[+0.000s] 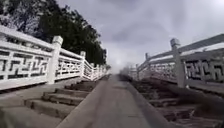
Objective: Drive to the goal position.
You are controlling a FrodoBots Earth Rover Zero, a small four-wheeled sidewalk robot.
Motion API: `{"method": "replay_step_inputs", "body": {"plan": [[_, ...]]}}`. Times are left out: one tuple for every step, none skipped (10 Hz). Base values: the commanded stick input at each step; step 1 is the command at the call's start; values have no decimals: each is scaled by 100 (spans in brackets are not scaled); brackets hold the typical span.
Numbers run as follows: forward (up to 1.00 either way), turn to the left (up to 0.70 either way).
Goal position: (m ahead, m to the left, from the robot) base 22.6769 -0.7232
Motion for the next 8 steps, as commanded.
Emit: {"method": "replay_step_inputs", "body": {"plan": [[70, 0], [70, 0], [70, 0], [70, 0], [70, 0], [70, 0], [70, 0], [70, 0]]}}
